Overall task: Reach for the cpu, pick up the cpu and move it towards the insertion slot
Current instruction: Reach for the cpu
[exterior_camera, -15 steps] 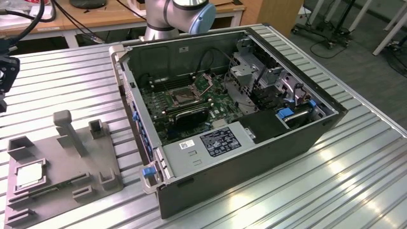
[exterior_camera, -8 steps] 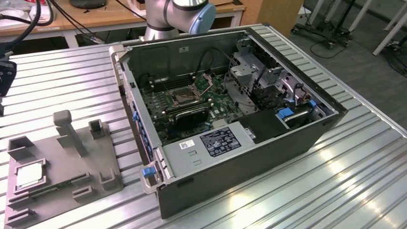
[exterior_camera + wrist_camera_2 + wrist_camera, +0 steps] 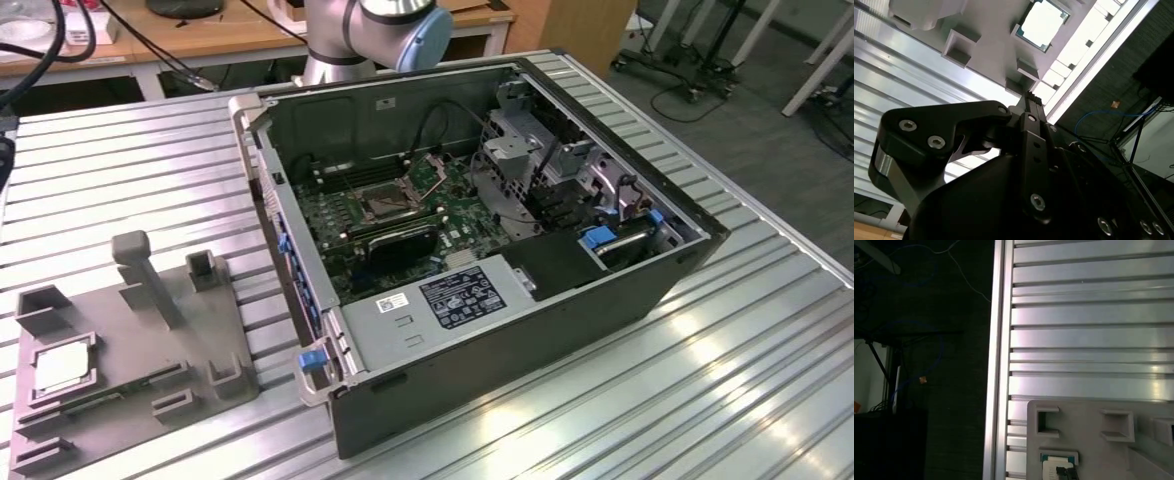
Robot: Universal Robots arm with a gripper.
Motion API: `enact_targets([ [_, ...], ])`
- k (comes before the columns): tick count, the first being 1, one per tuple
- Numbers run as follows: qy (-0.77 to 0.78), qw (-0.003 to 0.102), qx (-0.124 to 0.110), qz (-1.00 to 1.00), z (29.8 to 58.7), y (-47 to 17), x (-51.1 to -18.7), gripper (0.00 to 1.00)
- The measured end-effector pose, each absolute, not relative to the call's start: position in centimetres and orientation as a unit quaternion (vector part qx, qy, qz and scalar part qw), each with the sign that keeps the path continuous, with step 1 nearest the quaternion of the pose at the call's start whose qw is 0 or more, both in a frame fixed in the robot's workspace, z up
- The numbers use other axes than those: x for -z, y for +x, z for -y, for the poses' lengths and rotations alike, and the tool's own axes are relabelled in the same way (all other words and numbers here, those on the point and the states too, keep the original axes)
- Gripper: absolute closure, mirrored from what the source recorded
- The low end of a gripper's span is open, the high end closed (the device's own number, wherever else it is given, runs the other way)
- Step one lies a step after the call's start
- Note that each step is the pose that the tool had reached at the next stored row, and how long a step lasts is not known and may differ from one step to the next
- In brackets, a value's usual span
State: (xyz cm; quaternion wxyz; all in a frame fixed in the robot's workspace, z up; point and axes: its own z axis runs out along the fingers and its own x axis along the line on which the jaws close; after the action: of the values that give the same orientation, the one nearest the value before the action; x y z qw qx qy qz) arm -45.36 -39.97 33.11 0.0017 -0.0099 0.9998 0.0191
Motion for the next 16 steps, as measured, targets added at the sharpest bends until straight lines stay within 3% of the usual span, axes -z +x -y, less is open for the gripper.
enact_targets([
  [16, -0.010, 0.003, -0.019, -1.000, 40.3, -46.5, -32.0, 0.89],
])
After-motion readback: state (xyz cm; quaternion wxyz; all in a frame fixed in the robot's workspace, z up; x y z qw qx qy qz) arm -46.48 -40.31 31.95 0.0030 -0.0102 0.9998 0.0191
